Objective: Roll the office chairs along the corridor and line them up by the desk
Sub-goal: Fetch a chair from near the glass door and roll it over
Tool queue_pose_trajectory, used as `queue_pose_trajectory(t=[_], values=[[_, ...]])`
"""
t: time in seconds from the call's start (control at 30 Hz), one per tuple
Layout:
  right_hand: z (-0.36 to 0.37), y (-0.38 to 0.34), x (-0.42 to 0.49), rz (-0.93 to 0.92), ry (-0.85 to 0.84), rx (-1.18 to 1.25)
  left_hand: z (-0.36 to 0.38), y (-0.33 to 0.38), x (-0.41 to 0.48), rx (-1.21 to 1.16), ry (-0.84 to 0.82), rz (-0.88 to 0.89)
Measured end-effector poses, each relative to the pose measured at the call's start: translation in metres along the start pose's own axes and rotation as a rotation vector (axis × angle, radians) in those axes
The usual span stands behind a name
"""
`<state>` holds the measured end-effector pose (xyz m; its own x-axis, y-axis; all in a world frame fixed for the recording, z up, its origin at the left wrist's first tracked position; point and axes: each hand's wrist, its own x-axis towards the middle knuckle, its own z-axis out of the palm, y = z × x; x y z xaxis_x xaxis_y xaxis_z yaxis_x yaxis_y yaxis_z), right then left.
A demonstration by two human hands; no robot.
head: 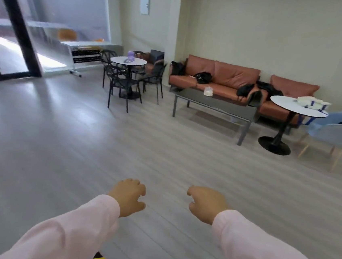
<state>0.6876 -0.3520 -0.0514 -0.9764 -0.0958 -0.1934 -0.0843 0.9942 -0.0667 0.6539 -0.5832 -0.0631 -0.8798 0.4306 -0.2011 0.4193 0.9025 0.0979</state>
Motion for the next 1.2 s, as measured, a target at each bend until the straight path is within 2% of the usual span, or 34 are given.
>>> queue_pose_trajectory(t=[0.23, 0.57, 0.9, 1.2], values=[[-0.028, 0.003, 0.157, -0.184, -0.033, -0.097, -0.029, -0.075, 0.077, 0.078, 0.047, -0.204], [-0.103, -0.016, 0.369, -0.418, -0.062, -0.172, -0.084, -0.15, 0.2, -0.082, 0.151, -0.483], [-0.123, -0.109, 0.525, -0.606, -0.067, -0.194, -0.1, -0.284, 0.271, -0.117, 0.116, -0.646], [-0.172, -0.24, 0.694, -0.64, -0.022, -0.211, -0.149, -0.477, 0.349, -0.155, 0.183, -0.675]])
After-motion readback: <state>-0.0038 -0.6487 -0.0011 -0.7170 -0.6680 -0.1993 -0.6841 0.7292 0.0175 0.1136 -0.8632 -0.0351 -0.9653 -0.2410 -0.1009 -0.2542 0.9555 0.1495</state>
